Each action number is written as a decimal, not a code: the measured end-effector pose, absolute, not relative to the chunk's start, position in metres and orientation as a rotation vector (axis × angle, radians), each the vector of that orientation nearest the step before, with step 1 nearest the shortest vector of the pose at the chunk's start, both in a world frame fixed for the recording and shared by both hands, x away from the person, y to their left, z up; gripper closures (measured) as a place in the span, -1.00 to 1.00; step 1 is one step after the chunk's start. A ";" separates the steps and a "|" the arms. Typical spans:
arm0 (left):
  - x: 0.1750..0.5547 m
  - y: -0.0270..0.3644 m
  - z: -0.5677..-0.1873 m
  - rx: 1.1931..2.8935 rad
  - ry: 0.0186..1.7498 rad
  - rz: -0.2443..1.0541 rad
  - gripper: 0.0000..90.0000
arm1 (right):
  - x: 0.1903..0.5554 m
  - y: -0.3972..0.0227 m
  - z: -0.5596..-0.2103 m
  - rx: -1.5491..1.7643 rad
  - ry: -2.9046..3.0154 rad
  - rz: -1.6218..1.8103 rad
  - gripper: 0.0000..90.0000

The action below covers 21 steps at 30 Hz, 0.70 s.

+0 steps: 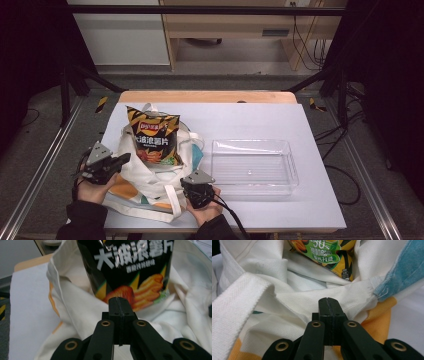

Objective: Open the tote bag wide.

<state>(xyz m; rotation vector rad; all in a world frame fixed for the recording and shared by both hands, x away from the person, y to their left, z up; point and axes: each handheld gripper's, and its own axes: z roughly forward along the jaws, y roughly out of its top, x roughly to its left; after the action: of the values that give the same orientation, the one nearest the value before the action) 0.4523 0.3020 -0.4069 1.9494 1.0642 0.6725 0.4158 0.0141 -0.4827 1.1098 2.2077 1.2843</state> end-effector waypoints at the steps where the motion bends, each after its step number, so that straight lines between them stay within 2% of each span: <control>1: 0.459 0.301 -0.408 1.952 1.073 0.700 1.00 | 0.416 0.014 -0.483 1.112 2.207 1.287 1.00; 6: 0.488 0.308 -0.426 1.987 1.165 0.756 1.00 | 0.416 0.013 -0.483 1.110 2.206 1.294 1.00; 14: 0.490 0.321 -0.449 2.051 1.243 0.774 1.00 | 0.417 0.010 -0.482 1.173 2.176 1.327 1.00; 19: 0.494 0.336 -0.460 2.036 1.323 0.691 1.00 | 0.418 0.007 -0.481 1.206 2.145 1.321 1.00; 21: 0.493 0.336 -0.462 2.039 1.322 0.694 1.00 | 0.418 0.005 -0.481 1.221 2.131 1.324 1.00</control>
<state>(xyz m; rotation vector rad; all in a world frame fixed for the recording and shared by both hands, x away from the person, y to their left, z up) 0.4929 0.3363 -0.4617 2.0393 1.3221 0.6943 0.4178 0.0052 -0.4812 1.2214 2.1310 1.3239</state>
